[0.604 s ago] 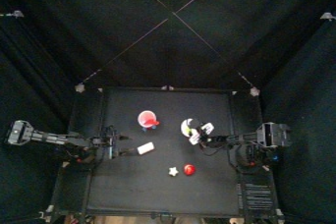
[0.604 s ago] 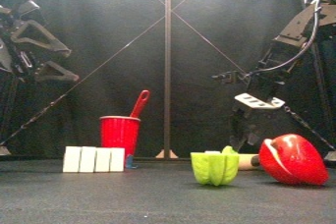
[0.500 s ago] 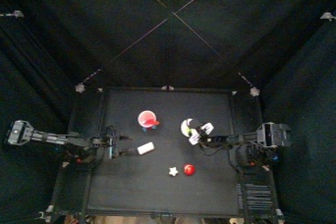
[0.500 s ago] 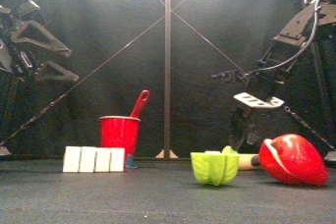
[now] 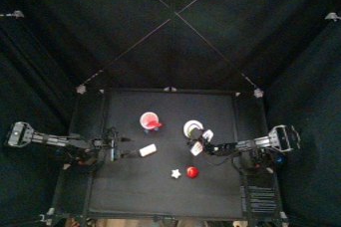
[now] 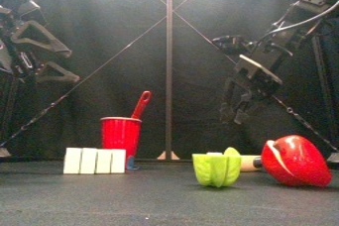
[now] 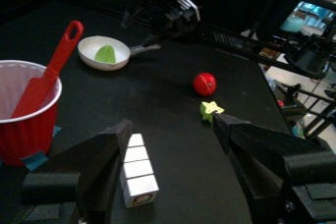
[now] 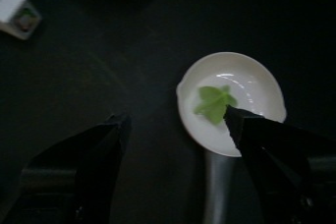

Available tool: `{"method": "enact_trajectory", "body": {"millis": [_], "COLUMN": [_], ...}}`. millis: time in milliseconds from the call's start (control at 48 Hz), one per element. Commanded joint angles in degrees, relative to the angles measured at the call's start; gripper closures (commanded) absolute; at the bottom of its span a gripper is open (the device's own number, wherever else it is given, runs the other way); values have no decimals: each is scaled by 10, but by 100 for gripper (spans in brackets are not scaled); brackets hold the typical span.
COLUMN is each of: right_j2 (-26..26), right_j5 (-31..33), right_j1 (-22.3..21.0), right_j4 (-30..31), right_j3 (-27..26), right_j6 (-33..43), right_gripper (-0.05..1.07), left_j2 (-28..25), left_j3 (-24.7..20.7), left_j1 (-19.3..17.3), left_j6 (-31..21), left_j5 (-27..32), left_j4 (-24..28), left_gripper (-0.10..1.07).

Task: Grab starfruit bottom

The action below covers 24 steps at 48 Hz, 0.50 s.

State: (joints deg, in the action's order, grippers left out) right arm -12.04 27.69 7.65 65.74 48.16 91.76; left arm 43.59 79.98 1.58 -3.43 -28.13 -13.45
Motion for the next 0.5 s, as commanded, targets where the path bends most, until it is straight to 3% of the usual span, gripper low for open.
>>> {"method": "enact_trajectory", "body": {"millis": [0,104,479], "right_j2": [-11,-1,76], "right_j5": [-64,-98,-102], "right_j1": [31,49,104], "right_j4": [21,39,97], "right_j3": [-9,-9,-41], "right_j6": [-2,-2,-3], "right_gripper": [-1,-1,-1], "left_j2": [-1,-1,-1], "left_j3": [-7,-7,-6], "left_j1": [0,-1,-1], "left_j6": [-1,0,0], "left_j5": [-4,-4,-4], "left_j4": [-4,-7,-7], "left_gripper": [-1,-1,-1]}}
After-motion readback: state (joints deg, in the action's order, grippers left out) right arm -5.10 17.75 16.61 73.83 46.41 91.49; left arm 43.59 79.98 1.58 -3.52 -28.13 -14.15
